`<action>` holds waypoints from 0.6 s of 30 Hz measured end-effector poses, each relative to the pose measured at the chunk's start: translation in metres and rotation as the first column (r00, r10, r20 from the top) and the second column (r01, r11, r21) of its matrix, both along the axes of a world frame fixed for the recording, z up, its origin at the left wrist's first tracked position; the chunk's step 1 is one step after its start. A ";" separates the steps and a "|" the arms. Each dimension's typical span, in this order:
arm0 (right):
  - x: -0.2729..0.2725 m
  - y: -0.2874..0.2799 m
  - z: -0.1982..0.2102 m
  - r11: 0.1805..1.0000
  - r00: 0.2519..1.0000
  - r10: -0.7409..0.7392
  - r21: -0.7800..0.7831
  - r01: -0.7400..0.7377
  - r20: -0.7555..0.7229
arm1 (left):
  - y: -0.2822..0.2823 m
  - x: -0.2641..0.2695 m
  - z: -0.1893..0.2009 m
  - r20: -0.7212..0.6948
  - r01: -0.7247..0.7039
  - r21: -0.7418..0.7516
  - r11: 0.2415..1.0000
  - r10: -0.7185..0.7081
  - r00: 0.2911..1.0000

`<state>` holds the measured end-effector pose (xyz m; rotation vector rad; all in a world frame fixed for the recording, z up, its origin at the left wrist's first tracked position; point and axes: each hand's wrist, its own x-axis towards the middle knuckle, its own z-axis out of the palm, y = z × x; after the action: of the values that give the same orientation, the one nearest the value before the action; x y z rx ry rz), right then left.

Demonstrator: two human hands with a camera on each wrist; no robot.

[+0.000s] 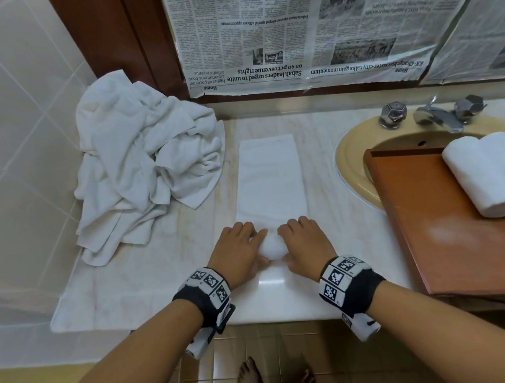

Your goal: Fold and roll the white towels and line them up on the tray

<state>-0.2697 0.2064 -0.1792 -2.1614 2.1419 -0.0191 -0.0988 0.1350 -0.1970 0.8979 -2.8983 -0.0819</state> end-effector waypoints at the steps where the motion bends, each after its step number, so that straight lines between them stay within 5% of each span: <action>1: -0.002 -0.002 0.004 0.998 0.999 0.010 0.059 -0.012 0.041 | 0.000 0.003 0.001 -0.008 0.008 0.048 0.999 -0.007 1.000; 5: -0.007 -0.003 0.017 0.948 0.904 -0.185 0.311 0.061 0.386 | 0.000 0.011 0.014 0.032 -0.052 0.358 0.932 0.043 0.999; 8: -0.005 -0.011 0.021 0.911 0.859 -0.294 0.393 0.121 0.419 | -0.006 0.002 0.023 0.138 -0.139 0.480 0.866 0.082 0.987; 11: -0.002 -0.024 0.018 0.900 0.935 -0.247 0.418 0.123 0.256 | -0.006 -0.009 0.025 0.176 -0.172 0.333 0.927 0.118 0.977; 13: -0.001 -0.032 0.015 0.887 0.948 -0.272 0.425 0.181 0.163 | 0.001 -0.010 0.026 0.060 -0.113 0.198 0.974 0.103 0.993; 18: 0.001 -0.034 0.014 0.878 0.876 -0.431 0.326 0.352 0.217 | 0.025 -0.003 0.009 -0.097 0.006 -0.015 1.000 -0.007 0.995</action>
<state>-0.2690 0.1721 -0.1653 -1.4421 2.2173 -0.0529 -0.1016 0.1600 -0.1883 0.8572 -2.8082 -0.1014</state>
